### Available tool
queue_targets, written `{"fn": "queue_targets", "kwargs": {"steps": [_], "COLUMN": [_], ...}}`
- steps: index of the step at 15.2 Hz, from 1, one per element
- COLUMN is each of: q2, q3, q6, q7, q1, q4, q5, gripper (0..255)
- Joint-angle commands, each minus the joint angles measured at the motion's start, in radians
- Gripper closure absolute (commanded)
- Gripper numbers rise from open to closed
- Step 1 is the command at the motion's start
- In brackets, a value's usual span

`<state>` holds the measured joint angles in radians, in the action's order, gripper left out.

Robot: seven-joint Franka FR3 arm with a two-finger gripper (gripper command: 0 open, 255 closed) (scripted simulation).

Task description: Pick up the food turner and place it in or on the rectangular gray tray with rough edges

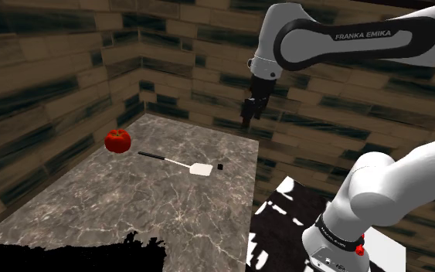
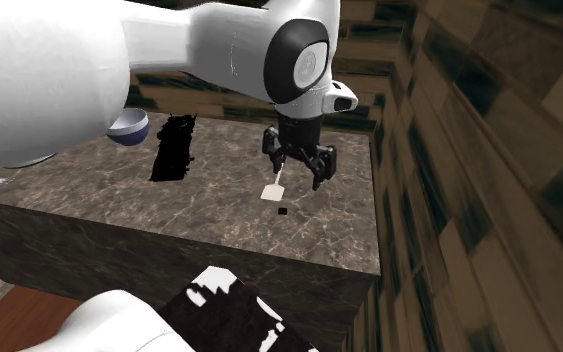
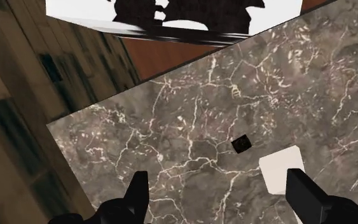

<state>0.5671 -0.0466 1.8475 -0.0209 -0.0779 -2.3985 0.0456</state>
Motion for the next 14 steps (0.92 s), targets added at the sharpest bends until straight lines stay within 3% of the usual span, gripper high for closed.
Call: {"fn": "queue_targets", "kwargs": {"steps": [1, 14], "q2": [-0.063, -0.501], "q3": [-0.016, -0.116], "q6": [0.054, 0.317], "q7": [-0.006, -0.023], "q1": [-0.015, -0.092], "q4": [0.015, 0.22], "q5": [0.006, -0.021], "gripper": [0, 0]}}
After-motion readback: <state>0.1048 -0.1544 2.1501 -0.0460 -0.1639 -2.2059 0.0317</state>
